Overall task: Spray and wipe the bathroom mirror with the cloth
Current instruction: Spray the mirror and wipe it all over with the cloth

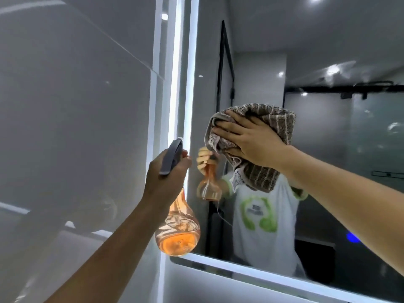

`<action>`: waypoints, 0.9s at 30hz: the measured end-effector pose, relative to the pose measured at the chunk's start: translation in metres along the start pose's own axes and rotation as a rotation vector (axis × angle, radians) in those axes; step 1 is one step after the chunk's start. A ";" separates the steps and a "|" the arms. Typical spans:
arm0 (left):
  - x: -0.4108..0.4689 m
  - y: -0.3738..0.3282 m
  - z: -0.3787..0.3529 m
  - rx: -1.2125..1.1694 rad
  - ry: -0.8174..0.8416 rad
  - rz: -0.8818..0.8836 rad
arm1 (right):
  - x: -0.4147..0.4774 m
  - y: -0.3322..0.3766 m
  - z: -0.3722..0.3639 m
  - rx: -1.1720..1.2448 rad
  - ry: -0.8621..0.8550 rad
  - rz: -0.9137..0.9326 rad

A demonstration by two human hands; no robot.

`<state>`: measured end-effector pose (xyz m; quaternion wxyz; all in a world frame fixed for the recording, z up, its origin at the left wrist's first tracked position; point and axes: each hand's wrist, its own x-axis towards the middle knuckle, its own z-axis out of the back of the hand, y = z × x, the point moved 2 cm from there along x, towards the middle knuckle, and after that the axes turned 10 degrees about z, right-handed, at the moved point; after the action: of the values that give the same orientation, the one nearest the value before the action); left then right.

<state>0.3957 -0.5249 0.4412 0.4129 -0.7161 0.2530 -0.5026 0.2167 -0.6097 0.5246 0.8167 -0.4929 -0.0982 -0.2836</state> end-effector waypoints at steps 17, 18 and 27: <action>-0.087 -0.034 -0.179 -0.217 0.287 0.135 | -0.281 -0.101 -0.001 0.039 -0.086 -0.642; -0.092 -0.037 -0.187 -0.206 0.292 0.132 | -0.296 -0.105 -0.004 0.053 -0.085 -0.678; -0.114 -0.054 -0.245 -0.063 0.309 0.054 | -0.343 -0.117 -0.002 0.161 -0.019 -0.740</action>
<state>0.1230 -0.4901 0.4666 0.3599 -0.6356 0.3484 -0.5875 -0.1299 -0.5272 0.4602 0.6941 -0.3609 -0.2990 -0.5464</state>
